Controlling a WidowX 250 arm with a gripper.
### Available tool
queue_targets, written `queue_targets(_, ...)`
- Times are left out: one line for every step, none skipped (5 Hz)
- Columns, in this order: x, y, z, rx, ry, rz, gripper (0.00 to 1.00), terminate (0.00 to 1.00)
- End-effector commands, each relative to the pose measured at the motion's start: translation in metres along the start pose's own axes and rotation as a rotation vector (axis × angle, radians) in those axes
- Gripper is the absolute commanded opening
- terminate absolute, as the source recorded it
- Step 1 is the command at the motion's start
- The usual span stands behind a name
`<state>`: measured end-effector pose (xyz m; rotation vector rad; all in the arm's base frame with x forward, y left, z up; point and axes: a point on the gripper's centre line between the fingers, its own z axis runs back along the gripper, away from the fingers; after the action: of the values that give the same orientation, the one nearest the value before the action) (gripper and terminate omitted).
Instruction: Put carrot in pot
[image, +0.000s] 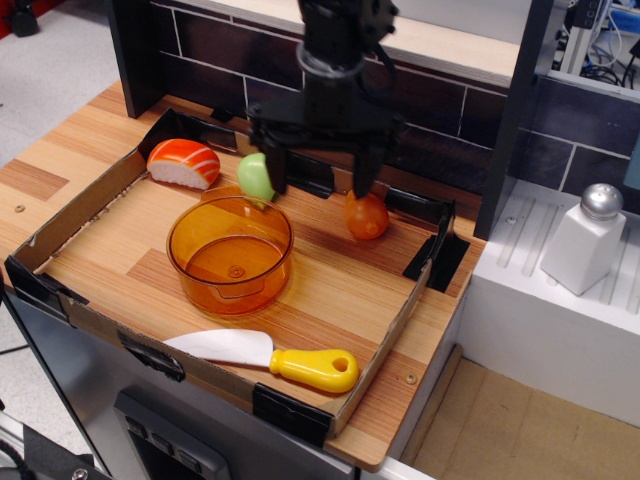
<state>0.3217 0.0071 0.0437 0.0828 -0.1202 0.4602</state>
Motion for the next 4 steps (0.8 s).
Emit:
queue_targets(-0.004,-0.021,0.013,-0.13,0.019,-0.054,1.0,0.0)
queue_targets(-0.005,-0.03,0.0,-0.116,0.026,-0.045,1.0,0.0)
queue_targets(-0.002,-0.035,-0.016,-0.059,0.01,-0.009,1.0,0.0)
queue_targets(-0.005,-0.039,-0.029,-0.029,-0.003,0.005,1.0,0.0)
